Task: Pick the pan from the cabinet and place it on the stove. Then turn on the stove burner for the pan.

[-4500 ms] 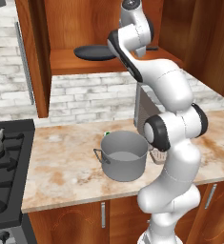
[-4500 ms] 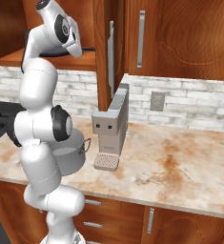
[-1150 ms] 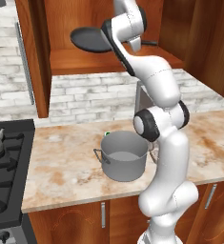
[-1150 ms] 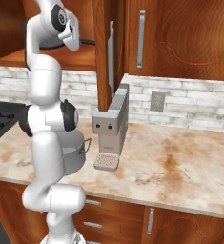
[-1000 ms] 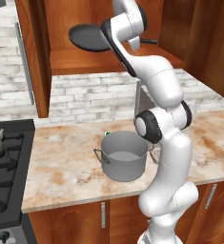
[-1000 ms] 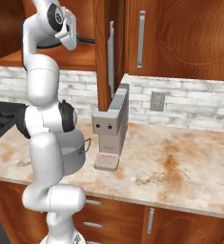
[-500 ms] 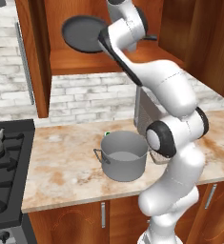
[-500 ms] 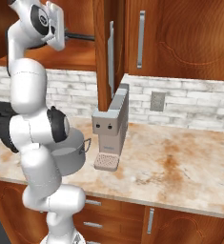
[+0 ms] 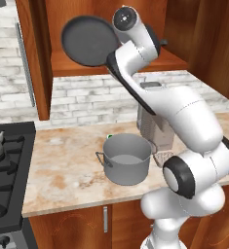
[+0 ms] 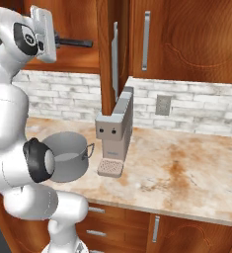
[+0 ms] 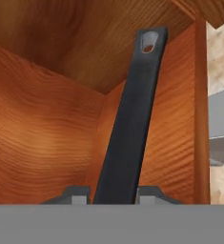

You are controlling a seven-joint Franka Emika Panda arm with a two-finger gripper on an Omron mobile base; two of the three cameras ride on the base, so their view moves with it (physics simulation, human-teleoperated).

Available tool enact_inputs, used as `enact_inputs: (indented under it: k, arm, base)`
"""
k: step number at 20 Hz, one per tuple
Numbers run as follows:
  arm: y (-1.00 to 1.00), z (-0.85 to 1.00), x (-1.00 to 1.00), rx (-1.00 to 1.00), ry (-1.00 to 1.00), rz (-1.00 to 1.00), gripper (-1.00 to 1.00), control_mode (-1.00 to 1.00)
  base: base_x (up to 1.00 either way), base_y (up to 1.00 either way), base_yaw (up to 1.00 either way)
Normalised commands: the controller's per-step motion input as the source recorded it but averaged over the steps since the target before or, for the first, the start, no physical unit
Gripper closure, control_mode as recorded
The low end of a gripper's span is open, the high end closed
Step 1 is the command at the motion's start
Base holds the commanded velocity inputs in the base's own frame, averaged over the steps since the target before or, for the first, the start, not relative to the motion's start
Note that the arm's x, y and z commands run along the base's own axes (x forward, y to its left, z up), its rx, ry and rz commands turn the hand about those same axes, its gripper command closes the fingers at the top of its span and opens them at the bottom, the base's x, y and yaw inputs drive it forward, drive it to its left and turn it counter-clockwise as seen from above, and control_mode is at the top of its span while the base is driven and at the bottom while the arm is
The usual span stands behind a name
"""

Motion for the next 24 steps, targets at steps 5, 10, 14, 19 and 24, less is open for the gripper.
enact_inputs:
  k: [5,10,14,19,24]
  arm:
    - [0.00,-0.03,-0.79,0.00,-0.07,0.00,1.00,-1.00]
    - [0.01,-0.03,-0.59,0.00,-0.02,0.00,1.00,-1.00]
    - [0.00,0.00,-0.09,0.00,0.00,0.00,1.00,-1.00]
    - [0.00,0.00,-0.02,0.00,0.00,0.00,1.00,-1.00]
    - [0.00,0.00,-0.13,0.00,0.00,0.00,1.00,-1.00]
  base:
    - [0.00,0.00,0.00]
    - [0.00,0.00,0.00]
    - [0.00,0.00,0.00]
    - [0.00,0.00,0.00]
    - [0.00,0.00,0.00]
